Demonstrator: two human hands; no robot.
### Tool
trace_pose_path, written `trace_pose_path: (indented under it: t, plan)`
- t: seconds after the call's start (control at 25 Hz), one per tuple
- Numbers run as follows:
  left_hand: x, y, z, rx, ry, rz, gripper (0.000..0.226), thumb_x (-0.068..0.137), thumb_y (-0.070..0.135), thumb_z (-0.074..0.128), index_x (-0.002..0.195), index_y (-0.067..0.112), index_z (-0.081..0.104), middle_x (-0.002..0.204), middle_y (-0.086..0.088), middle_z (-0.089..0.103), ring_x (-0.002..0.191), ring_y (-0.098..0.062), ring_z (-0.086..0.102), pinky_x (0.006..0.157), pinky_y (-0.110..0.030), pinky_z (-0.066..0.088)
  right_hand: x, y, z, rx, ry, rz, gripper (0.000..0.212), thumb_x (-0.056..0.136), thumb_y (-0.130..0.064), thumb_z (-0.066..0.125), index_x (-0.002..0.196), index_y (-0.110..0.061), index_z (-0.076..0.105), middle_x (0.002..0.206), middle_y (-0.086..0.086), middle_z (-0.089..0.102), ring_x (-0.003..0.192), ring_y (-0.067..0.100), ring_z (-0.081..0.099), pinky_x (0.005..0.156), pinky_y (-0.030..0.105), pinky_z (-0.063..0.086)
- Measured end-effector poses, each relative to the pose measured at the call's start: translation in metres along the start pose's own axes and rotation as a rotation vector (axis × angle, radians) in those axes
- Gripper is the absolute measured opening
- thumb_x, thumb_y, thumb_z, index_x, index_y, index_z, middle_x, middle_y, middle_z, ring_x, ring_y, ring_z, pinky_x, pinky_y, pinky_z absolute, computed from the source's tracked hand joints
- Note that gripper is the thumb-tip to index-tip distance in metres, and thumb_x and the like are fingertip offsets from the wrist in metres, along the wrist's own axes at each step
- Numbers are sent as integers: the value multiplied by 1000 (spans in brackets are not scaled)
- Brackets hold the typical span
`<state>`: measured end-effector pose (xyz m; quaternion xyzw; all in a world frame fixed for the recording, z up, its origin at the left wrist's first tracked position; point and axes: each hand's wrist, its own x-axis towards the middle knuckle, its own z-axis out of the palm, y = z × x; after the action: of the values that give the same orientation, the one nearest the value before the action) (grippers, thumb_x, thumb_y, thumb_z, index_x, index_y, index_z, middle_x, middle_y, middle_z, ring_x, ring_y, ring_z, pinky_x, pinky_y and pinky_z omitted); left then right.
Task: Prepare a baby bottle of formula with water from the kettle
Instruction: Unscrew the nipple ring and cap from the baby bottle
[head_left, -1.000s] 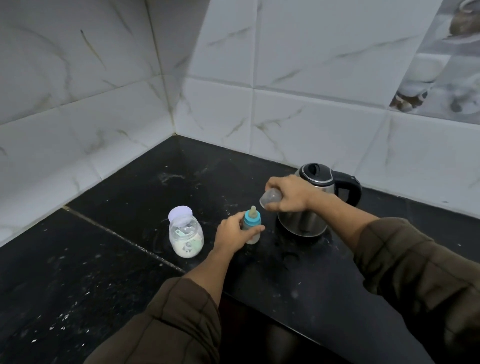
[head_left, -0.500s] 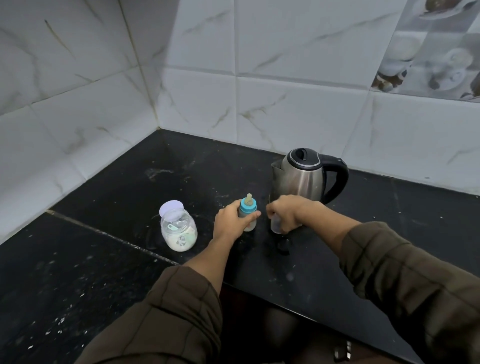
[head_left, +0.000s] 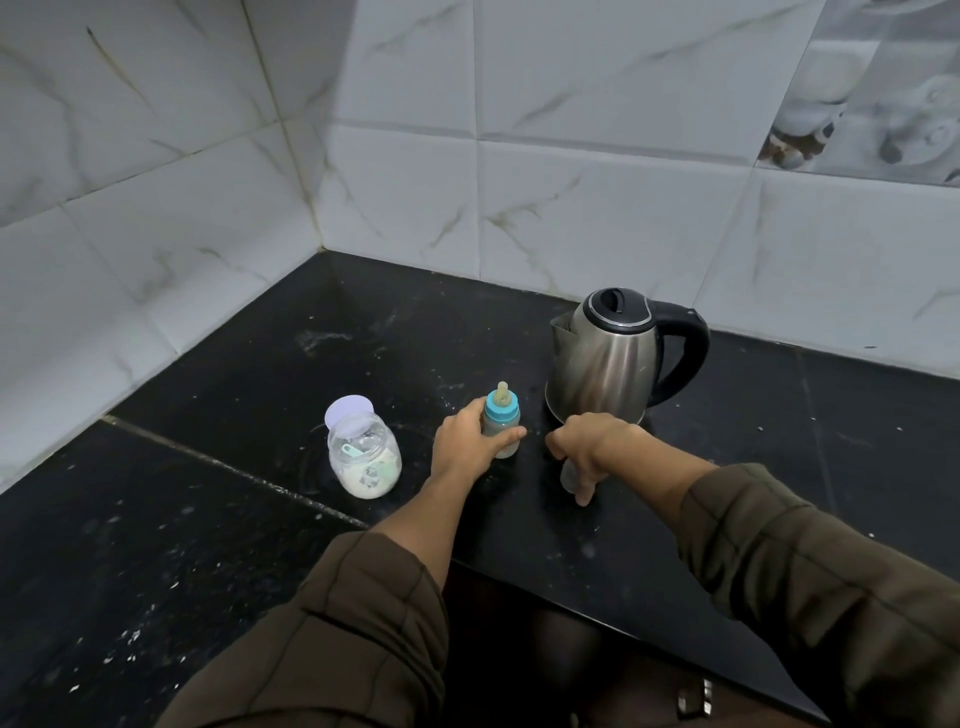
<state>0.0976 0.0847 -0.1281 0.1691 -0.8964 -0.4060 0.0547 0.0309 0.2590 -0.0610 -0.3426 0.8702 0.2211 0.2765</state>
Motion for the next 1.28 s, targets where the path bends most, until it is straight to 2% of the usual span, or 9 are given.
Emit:
trace_pose_path:
  t: [0.12,0.28,0.4,0.52,0.72,0.8,0.96,1.12,1.28]
  plan:
    - [2,2,-3,42,14,0,63,80,51,85,134,27,63,121,8,72,114,-13,65,99,-39,54,-4,2,-25,122,123,4,57,84,-38,80,132,-20,56,124,8,62,80,18,62,64,30,51]
    - [-3,3,-7,56,27,-22,61,73,56,84,126,32,67,108,12,73,104,-11,67,94,-39,56,0,-3,-63,332,392,20,48,84,-44,67,125,-22,55,112,4,66,91,22,67,80,40,60]
    - [-5,6,-19,75,55,-24,60,69,63,82,120,35,69,101,13,73,101,-11,67,91,-38,56,6,-20,-84,427,384,-11,57,80,-54,65,129,-26,53,108,2,66,80,24,73,75,41,64]
    - [-3,7,-33,100,68,-22,49,69,60,82,108,33,72,91,12,73,92,-12,68,84,-37,57,15,-35,-92,329,416,-10,59,81,-67,68,121,-25,63,109,1,68,91,21,66,77,37,57]
    - [-7,1,-47,93,111,-91,50,69,62,78,109,34,69,92,12,73,92,-13,67,80,-34,55,17,-50,-102,314,445,-29,50,87,-62,68,107,-17,68,85,1,65,67,16,61,65,33,53]
    - [-9,1,-49,65,112,-118,49,73,59,79,112,33,67,95,13,72,95,-12,65,80,-30,50,17,-56,-107,303,448,-52,45,88,-57,69,101,-14,65,75,0,60,58,16,59,70,35,59]
    - [-8,5,-50,56,96,-123,41,78,56,77,108,30,66,93,11,72,93,-12,65,81,-31,52,20,-61,-114,279,447,-92,37,85,-47,74,92,-12,65,66,2,67,61,22,72,74,38,64]
    - [-1,6,-51,76,85,-111,41,77,50,80,109,28,69,94,10,74,93,-14,68,85,-35,56,20,-59,-120,117,460,-166,30,80,-33,79,103,-17,69,89,1,66,84,21,67,77,36,59]
    - [2,0,-52,70,83,-128,45,76,50,83,114,29,68,98,10,73,96,-14,68,86,-32,54,28,-52,-118,70,422,-265,39,79,-21,80,114,-26,63,110,0,67,100,21,63,87,40,57]
